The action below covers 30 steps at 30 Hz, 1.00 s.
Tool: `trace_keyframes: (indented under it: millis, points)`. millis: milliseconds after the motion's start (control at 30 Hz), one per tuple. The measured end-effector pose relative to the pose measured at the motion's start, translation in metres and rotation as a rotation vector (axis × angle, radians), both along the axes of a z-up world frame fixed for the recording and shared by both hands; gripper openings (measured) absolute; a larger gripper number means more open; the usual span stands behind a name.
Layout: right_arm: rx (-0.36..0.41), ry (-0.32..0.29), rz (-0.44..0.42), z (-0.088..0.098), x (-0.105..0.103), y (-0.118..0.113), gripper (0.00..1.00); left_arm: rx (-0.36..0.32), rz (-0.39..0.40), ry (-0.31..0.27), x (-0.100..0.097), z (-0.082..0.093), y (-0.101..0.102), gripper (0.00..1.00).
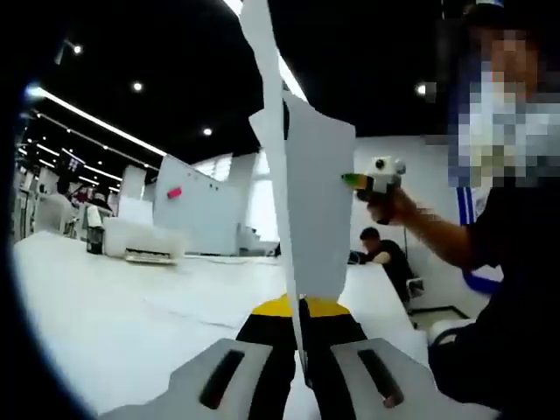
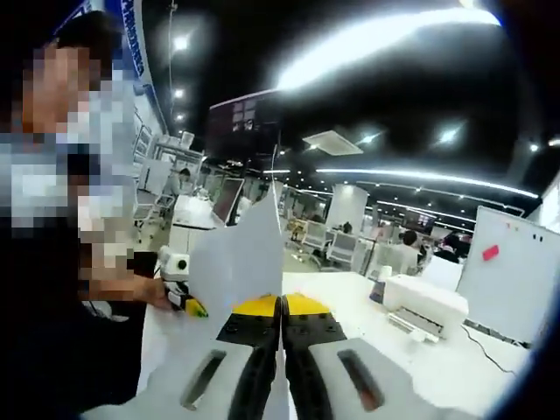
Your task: Organize the stack of printing papers by aligning and flattening the scattered papers on the table
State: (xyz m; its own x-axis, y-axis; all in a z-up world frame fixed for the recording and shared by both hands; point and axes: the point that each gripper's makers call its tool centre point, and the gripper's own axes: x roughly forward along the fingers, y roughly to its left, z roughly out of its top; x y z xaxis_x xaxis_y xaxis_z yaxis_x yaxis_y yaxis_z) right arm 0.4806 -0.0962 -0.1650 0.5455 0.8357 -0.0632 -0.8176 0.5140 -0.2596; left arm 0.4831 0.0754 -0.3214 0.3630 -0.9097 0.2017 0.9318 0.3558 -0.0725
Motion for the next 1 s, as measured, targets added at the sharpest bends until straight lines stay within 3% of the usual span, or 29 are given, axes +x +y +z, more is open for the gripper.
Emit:
trace_keyframes:
  millis: [167,200,300,667,1000]
  points:
    - [-0.008,0.004,0.007,-0.001,0.004,0.007,0.00,0.005,0.002,-0.004,0.000,0.000,0.000,0.06]
    - [-0.022,0.010,0.023,-0.003,0.010,0.020,0.00,0.006,0.006,-0.007,0.000,0.000,0.000,0.06]
    - [-0.046,0.009,0.034,-0.006,0.016,0.031,0.00,0.004,0.004,-0.012,0.000,0.001,0.000,0.06]
    - [-0.059,0.038,0.041,-0.016,0.031,0.048,0.00,-0.017,-0.011,-0.013,-0.004,0.004,-0.001,0.12]
    - [-0.055,0.119,0.101,-0.044,0.033,0.085,0.00,-0.027,-0.014,-0.022,-0.007,0.006,-0.003,0.20]
